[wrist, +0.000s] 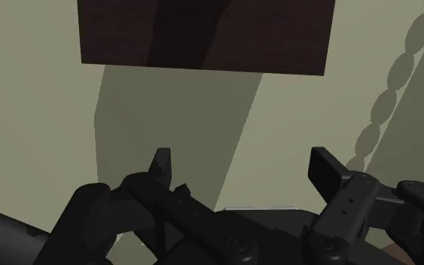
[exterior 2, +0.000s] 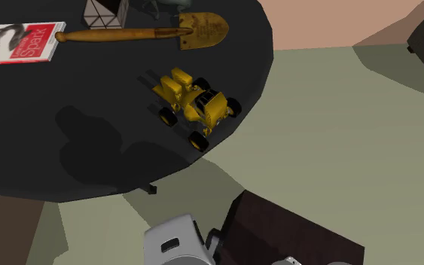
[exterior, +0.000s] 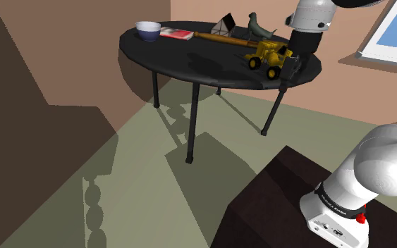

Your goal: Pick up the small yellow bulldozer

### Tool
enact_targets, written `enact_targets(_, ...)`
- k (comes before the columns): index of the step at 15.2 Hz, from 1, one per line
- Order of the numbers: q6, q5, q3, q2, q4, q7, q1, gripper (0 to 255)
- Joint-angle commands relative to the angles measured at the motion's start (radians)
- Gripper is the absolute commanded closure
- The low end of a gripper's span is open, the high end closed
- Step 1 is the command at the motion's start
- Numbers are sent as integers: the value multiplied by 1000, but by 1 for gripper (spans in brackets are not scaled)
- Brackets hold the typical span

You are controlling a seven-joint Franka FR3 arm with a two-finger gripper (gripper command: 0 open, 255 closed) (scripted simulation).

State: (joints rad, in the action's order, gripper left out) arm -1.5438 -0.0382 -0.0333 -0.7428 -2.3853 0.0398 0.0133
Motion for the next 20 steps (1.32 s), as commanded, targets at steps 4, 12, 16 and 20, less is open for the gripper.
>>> enact_targets(4,-5,60,85,35,23,162,-2,0)
enact_targets(12,-42,172,293,221,168,590,-28,0)
enact_targets(16,-61,187,384,356,282,805,-49,0)
enact_targets(20,-73,166,462,514,422,1024,-66,0)
